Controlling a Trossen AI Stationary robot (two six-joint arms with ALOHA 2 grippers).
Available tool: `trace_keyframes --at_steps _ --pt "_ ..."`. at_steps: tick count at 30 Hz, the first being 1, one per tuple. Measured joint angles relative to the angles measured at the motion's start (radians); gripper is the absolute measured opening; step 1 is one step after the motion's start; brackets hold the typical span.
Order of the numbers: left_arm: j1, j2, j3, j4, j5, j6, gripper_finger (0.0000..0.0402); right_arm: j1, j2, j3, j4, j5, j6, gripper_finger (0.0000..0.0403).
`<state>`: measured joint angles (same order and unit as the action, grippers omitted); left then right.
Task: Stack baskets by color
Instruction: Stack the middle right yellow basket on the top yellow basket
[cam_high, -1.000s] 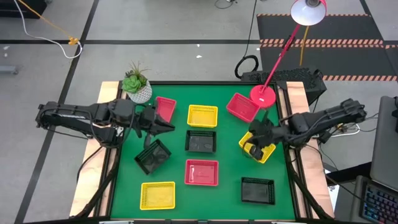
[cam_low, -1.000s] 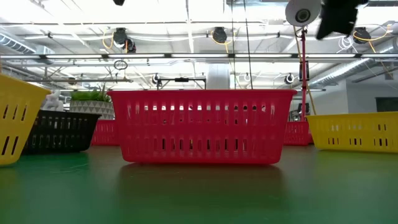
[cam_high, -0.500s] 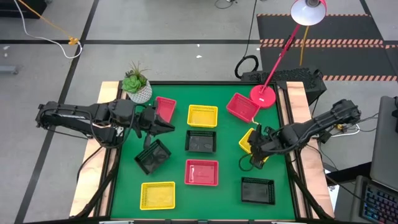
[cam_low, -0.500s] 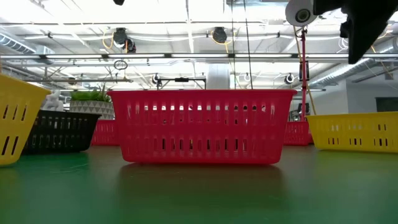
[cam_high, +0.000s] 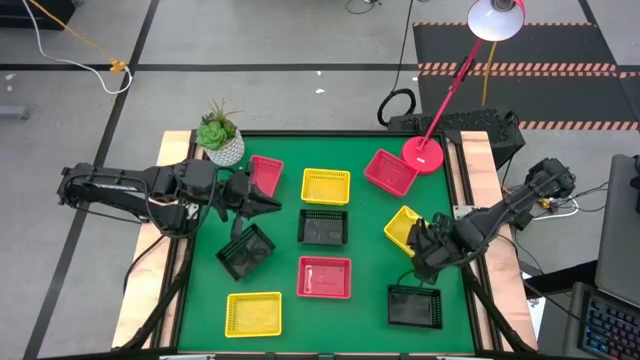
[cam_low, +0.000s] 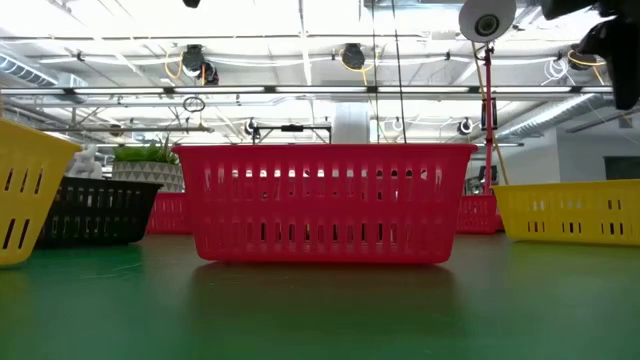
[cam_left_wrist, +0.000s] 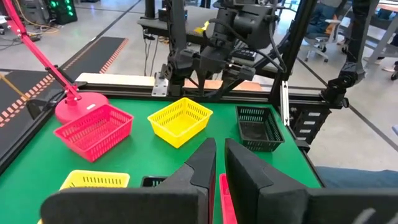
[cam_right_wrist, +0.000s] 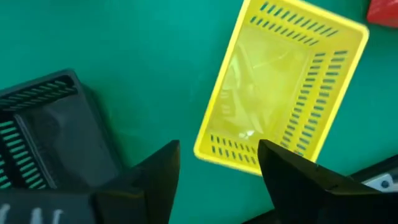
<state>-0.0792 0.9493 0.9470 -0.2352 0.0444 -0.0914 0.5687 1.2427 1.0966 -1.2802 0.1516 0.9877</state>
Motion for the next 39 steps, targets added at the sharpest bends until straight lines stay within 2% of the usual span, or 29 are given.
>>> trace_keyframes --at_steps 6,11,16,29,39 --pt "0.0 0.0 0.0 0.0 0.0 0.0 0.0035 0.034 0.0 -0.049 0.018 -0.004 0.03 0.0215" --pt "0.0 0.0 0.0 0.0 0.0 0.0 0.0035 0.016 0.0 -0.114 -0.049 0.002 0.11 0.0215" --pt "0.0 0.0 0.0 0.003 0.0 0.0 0.0035 -0.049 -0.001 -0.171 -0.094 0.001 0.117 0.0215" --pt "0.0 0.0 0.0 0.025 0.0 -0.002 0.0035 -0.303 -0.001 -0.248 -0.056 0.001 -0.077 0.0215" --pt "0.0 0.0 0.0 0.024 0.0 -0.004 0.0035 -0.391 -0.001 -0.305 0.0 -0.05 -0.135 0.0215"
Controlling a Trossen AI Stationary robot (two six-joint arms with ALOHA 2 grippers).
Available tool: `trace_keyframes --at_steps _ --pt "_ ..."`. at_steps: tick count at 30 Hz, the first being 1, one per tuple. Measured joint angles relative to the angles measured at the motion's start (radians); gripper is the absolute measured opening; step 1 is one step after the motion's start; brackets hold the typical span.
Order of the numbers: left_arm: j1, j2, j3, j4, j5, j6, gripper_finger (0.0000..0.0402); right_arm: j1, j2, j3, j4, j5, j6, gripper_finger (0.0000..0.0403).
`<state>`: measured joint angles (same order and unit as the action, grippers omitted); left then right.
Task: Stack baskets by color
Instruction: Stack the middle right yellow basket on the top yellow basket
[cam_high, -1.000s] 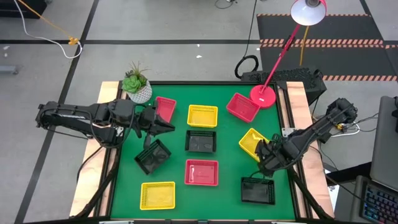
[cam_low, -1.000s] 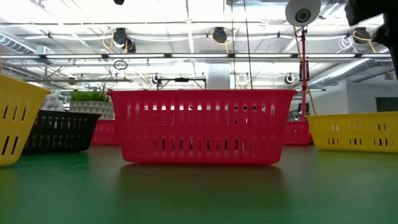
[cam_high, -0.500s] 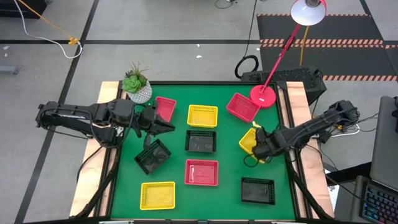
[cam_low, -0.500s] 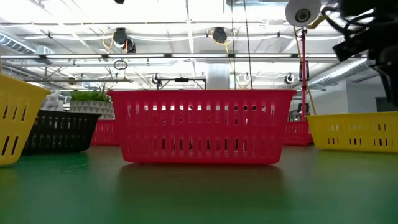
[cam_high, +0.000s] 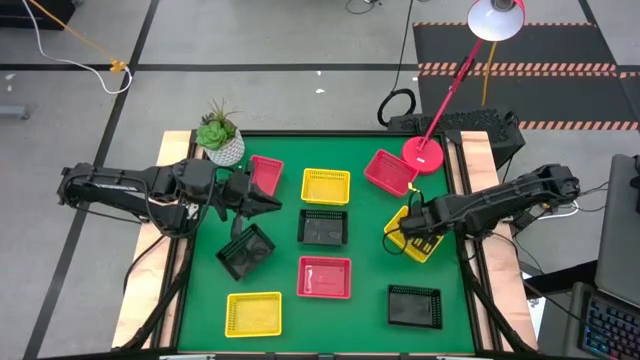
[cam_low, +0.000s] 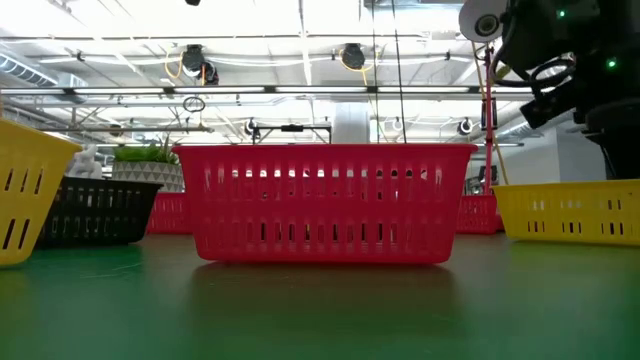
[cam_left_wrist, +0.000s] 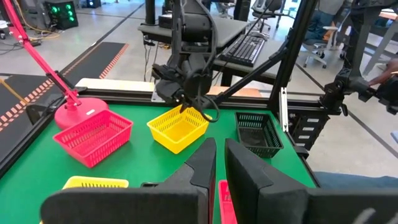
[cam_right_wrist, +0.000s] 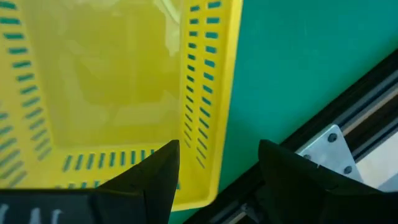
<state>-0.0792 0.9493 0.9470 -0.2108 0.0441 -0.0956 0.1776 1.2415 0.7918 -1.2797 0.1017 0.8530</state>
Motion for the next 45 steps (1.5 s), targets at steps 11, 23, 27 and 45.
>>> trace_keyframes --at_steps 11,23,27,45 --pt "0.0 0.0 0.0 0.0 0.0 0.0 0.0035 -0.033 0.0 -0.01 0.048 -0.012 -0.032 0.0181" --pt "0.0 0.0 0.0 0.002 0.0 -0.009 0.0035 -0.036 -0.001 -0.086 0.111 -0.026 -0.03 0.0104" --pt "0.0 0.0 0.0 0.002 0.0 -0.01 0.0035 -0.035 -0.016 -0.086 0.113 -0.026 -0.032 0.0073" --pt "-0.007 0.0 0.001 -0.023 0.0 0.005 0.0035 -0.035 -0.057 -0.084 0.121 -0.031 -0.055 0.0006"
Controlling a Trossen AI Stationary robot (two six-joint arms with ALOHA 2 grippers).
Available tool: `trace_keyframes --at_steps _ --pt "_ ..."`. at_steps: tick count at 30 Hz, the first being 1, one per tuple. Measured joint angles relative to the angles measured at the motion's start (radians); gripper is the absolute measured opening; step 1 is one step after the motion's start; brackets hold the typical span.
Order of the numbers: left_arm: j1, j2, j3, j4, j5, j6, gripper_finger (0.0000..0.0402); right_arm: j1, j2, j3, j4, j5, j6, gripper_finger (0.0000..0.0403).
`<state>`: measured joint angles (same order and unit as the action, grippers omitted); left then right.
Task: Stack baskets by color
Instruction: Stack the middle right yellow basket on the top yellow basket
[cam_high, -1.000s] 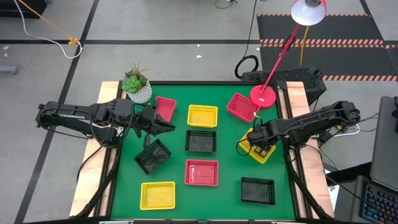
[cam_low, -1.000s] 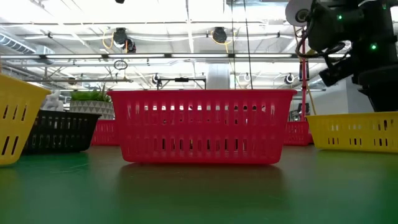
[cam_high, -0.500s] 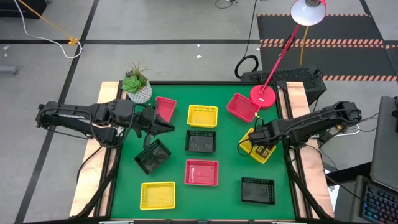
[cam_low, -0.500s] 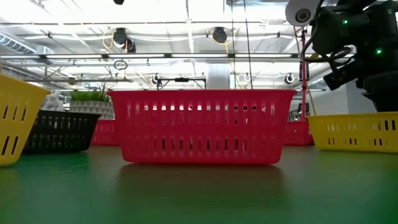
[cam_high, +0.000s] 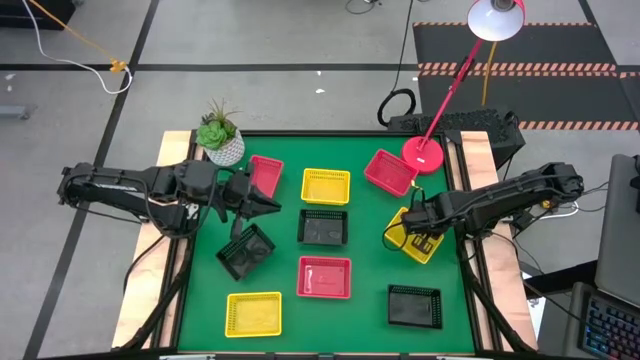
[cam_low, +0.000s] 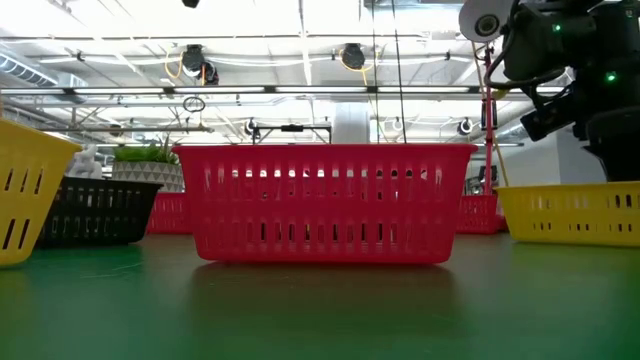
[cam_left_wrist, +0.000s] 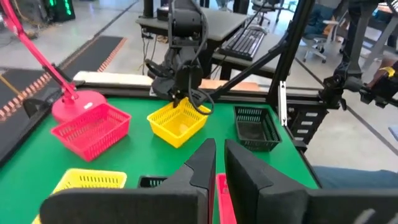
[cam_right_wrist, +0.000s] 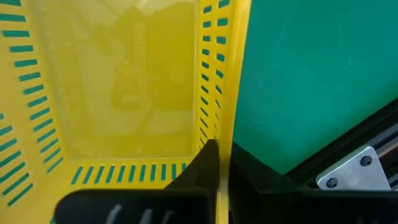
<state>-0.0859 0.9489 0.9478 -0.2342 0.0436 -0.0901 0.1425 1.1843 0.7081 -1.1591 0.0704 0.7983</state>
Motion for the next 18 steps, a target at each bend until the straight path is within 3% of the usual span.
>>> trace_keyframes --at_steps 18 --pt "-0.016 0.074 0.0 0.005 0.0 -0.021 0.0035 -0.032 0.001 0.303 -0.038 -0.019 -0.071 0.0006"
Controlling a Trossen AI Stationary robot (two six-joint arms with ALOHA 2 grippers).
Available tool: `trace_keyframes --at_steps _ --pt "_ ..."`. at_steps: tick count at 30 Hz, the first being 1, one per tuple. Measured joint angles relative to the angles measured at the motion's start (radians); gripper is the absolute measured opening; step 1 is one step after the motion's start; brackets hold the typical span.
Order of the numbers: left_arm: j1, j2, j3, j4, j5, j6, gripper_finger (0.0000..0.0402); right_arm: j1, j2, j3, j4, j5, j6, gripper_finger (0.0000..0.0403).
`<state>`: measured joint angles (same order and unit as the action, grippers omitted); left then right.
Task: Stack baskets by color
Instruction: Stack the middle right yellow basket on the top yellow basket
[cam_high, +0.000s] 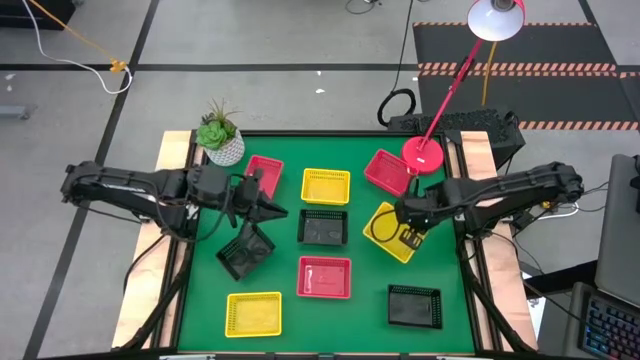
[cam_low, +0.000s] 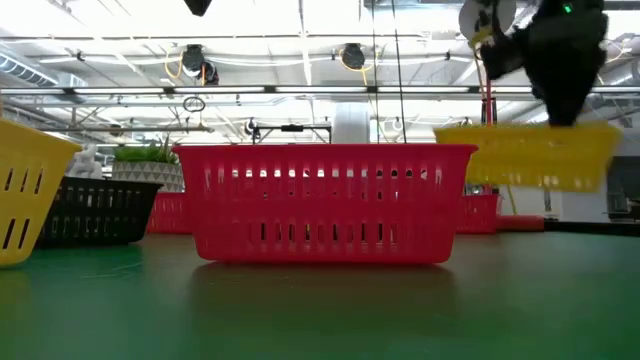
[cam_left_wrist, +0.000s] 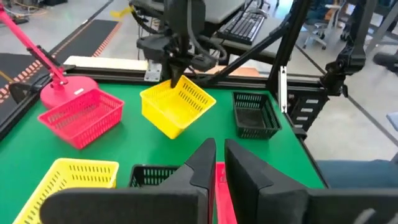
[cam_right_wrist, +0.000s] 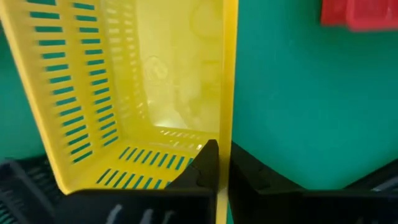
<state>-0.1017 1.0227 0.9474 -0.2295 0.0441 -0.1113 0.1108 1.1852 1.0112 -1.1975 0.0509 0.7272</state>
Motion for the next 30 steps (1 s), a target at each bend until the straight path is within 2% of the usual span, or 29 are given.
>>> trace_keyframes --at_steps 10,17,30 --pt "0.0 0.026 0.0 0.022 -0.041 0.031 0.0035 -0.095 0.006 0.201 -0.032 0.003 -0.138 0.0006" --pt "-0.005 0.049 -0.002 0.006 -0.043 0.0 0.0035 -0.164 0.064 0.339 -0.098 -0.001 -0.25 0.0006" --pt "-0.006 0.069 0.0 0.03 -0.045 -0.003 0.0035 -0.333 0.294 0.706 -0.248 -0.078 -0.57 0.0006"
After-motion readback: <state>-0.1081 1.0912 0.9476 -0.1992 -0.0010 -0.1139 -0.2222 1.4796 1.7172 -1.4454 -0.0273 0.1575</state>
